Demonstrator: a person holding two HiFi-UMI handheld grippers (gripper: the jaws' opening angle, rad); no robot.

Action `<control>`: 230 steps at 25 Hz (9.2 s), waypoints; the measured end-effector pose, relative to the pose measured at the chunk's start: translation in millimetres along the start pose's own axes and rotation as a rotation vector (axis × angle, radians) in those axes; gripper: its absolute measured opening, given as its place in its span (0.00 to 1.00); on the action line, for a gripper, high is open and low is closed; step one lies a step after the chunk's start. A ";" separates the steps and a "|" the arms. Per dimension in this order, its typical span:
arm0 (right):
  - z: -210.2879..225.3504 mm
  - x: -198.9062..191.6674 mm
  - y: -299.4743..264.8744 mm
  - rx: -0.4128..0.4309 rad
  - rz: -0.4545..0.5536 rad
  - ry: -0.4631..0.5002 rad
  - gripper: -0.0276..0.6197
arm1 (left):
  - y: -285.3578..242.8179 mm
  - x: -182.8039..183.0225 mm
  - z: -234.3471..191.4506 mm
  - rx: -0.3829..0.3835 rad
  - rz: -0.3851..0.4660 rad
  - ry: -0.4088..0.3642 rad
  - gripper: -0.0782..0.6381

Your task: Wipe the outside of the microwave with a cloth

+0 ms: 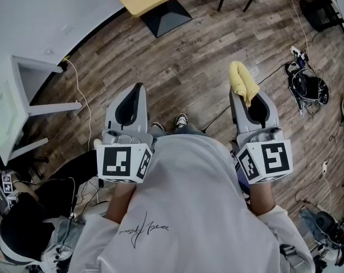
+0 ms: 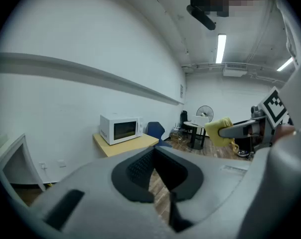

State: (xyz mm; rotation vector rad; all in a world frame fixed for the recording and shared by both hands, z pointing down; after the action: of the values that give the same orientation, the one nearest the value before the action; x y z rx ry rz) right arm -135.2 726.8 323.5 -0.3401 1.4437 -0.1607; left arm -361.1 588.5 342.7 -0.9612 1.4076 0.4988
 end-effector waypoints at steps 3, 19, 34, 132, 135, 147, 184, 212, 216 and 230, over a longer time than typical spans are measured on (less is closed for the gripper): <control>7.4 -0.5 1.6 -0.003 0.001 0.003 0.21 | -4.6 0.2 5.5 0.000 0.000 -0.005 0.10; 37.0 11.5 13.1 0.233 0.097 -0.162 0.23 | -25.2 20.8 30.1 -0.010 0.070 0.013 0.10; 43.0 49.1 -84.3 0.216 0.061 -0.007 0.23 | -124.3 43.5 -30.0 -0.067 0.069 0.058 0.10; 303.7 383.8 -992.8 0.335 -0.671 0.168 0.23 | -536.6 215.5 -298.5 0.281 0.168 0.099 0.10; 307.1 381.3 -1005.1 0.271 -0.703 0.166 0.23 | -537.7 215.2 -300.6 0.287 0.171 0.102 0.10; 296.3 374.1 -1012.7 0.233 -0.744 0.126 0.22 | -546.0 217.7 -305.2 0.286 0.163 0.114 0.10; 231.4 363.3 -1002.0 0.328 -0.710 0.194 0.22 | -558.1 223.5 -321.5 0.317 0.149 0.109 0.10; 153.6 352.2 -997.5 0.461 -0.727 0.211 0.22 | -558.3 221.5 -325.2 0.314 0.137 0.088 0.10; 135.8 350.6 -995.3 0.485 -0.729 0.231 0.22 | -551.8 220.6 -325.5 0.326 0.142 0.091 0.10; 69.2 341.0 -987.7 0.626 -0.740 0.245 0.22 | -532.2 215.5 -326.5 0.360 0.146 0.102 0.10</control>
State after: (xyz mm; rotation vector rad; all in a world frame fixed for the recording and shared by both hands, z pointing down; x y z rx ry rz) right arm 71.0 -299.9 327.8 -0.3257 1.3645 -1.2579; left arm -101.5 -18.0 311.0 -0.6029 1.6017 0.2915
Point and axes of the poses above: the fingertips, and each gripper's own axes: y backward along the fingers, z to its right, x out of its top, the point moved 8 cm from there along y, backward along the fingers, and after that the axes turned 1 degree about z, right-handed, at the moved point
